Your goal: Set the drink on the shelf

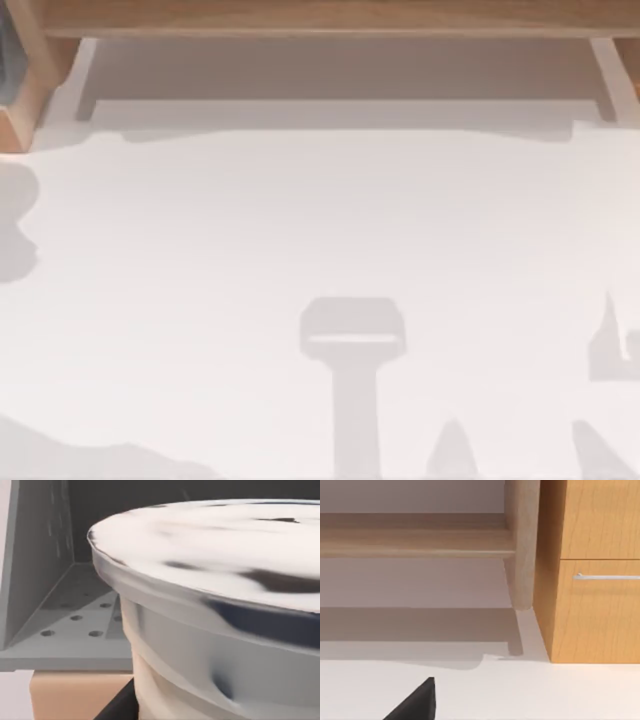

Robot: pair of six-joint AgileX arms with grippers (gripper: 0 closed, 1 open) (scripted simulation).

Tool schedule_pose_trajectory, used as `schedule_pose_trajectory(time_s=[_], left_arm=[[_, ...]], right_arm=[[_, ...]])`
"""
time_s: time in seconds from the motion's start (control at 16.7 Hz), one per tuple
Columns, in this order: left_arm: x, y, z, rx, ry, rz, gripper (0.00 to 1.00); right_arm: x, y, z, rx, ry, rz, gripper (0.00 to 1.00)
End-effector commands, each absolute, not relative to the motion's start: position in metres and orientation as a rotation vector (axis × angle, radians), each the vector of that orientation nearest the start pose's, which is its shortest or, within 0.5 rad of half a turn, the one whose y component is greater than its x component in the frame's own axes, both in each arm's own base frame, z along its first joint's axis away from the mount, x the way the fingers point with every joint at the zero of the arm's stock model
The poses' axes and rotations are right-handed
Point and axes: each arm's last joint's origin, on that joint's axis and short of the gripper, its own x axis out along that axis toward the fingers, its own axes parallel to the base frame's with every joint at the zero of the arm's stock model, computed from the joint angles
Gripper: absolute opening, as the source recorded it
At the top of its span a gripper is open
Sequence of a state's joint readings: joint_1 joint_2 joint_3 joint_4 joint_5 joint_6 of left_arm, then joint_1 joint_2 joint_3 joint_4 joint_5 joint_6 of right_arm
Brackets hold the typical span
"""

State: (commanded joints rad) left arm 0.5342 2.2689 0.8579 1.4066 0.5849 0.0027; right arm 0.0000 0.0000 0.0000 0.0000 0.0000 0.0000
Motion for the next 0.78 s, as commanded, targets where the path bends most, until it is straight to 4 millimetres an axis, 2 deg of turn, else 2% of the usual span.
schedule_pose_trajectory(time_s=[0.3,0.42,0.6,0.78], left_arm=[[0.341,0.186,0.07,-0.008,-0.004,-0.025,0.0],[0.346,0.178,0.079,0.003,-0.031,-0.044,0.0],[0.353,0.141,0.094,-0.019,-0.034,-0.119,0.0],[0.355,0.087,0.098,-0.072,0.016,-0.221,0.0]], right_arm=[[0.106,-0.001,0.16,0.0,0.0,0.0,1.0],[0.106,-0.001,0.16,0.0,0.0,0.0,1.0],[0.106,-0.001,0.16,0.0,0.0,0.0,1.0],[0.106,-0.001,0.16,0.0,0.0,0.0,1.0]])
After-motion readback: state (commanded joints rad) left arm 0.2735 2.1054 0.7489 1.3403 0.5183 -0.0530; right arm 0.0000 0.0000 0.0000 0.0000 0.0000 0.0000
